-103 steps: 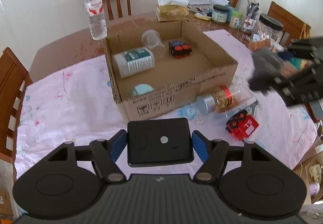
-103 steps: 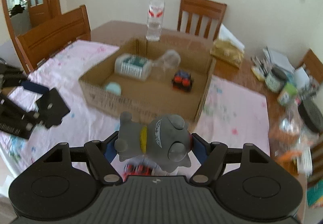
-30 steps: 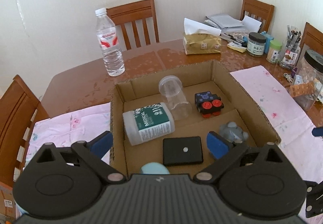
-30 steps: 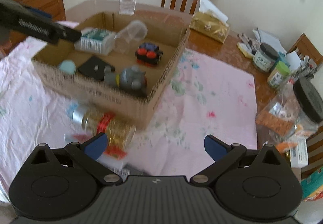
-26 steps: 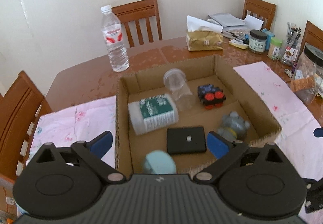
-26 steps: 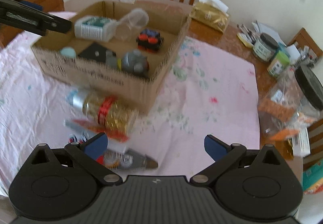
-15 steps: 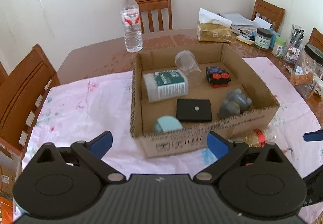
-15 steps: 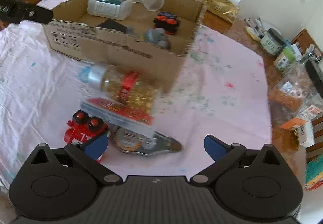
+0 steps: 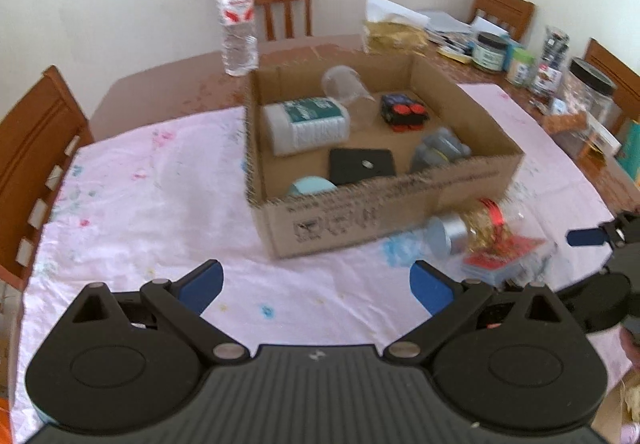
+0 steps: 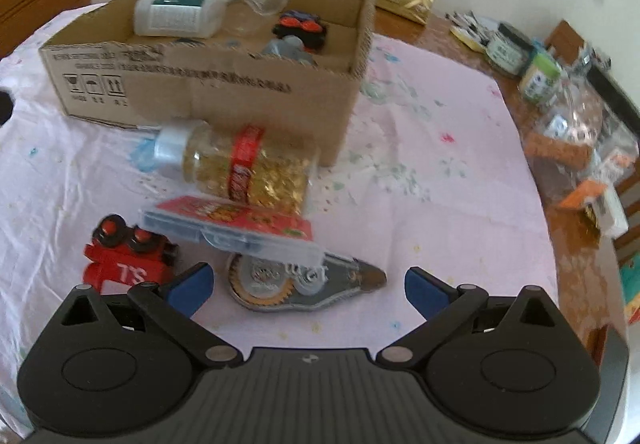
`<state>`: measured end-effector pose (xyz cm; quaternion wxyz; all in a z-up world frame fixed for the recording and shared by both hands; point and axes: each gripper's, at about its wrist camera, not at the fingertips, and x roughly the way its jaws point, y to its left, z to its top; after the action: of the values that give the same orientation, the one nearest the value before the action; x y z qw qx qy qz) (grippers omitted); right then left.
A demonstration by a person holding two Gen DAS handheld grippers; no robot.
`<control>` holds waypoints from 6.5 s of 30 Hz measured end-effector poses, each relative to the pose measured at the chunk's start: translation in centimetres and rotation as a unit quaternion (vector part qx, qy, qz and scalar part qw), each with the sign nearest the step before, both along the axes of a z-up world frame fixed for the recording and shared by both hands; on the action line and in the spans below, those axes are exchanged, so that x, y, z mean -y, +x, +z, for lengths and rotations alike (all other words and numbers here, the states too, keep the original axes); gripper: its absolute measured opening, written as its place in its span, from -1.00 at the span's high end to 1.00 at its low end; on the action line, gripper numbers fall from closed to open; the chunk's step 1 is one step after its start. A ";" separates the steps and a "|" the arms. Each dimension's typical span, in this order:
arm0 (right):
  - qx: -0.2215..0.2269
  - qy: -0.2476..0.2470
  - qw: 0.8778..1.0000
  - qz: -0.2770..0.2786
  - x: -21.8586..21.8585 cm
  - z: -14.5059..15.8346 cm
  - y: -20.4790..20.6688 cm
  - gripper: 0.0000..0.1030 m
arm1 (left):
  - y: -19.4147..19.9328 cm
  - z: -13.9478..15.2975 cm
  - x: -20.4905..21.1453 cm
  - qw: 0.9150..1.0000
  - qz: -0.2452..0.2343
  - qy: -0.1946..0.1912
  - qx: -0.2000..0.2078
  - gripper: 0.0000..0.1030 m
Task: Organize rigid objects
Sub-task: 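Grasp the red S.L toy train with the left gripper while the right gripper approaches the tape dispenser, then close the right gripper on the tape dispenser while the left gripper holds the train, then carry the tape dispenser and red train into the box and open both grippers, then move the right gripper toward the pink card while the left gripper moves to the gold capsule jar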
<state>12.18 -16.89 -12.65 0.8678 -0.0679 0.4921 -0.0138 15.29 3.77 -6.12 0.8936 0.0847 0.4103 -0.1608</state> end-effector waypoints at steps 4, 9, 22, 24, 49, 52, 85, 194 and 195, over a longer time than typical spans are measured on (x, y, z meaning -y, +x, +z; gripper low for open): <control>0.001 0.033 0.999 -0.008 1.5 -0.6 -0.3 -1.00 | -0.9 -0.6 1.1 1.000 -0.016 -0.005 -0.016 -0.93; 0.007 0.063 0.998 0.004 3.1 -1.1 -0.3 -1.00 | -2.0 -1.2 2.8 0.999 -0.009 -0.016 -0.034 -0.93; 0.029 0.071 0.991 0.111 5.1 -1.4 -1.4 -1.00 | -2.5 -4.8 8.6 0.996 0.030 -0.042 -0.079 -0.93; 0.031 0.072 0.989 0.122 5.3 -1.4 -1.5 -1.00 | -2.5 -5.4 9.0 0.995 0.034 -0.045 -0.085 -0.93; 0.045 0.071 0.992 0.091 4.4 -1.4 -1.9 -1.00 | -3.2 -6.6 6.2 0.997 0.056 0.001 -0.058 0.02; 0.054 0.072 0.992 0.090 4.1 -1.6 -1.4 -1.00 | -3.1 -6.6 5.3 0.996 0.064 0.002 -0.058 0.02; 0.034 0.067 0.996 0.040 4.0 -0.8 -6.1 -0.90 | -4.3 -6.7 4.6 0.997 0.065 0.003 -0.042 -0.01; 0.075 0.103 0.991 0.049 3.3 10.3 8.9 -1.00 | 20.4 2.0 5.2 0.999 -0.023 0.042 0.026 -0.91; 0.072 0.101 0.991 0.048 3.5 10.2 8.8 -1.00 | 20.1 2.3 5.0 0.999 -0.021 0.041 0.029 -0.91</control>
<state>20.95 -20.34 -2.44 0.9032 -0.0024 0.4231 0.0723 35.35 -1.27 -3.84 0.8973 0.1342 0.3891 -0.1597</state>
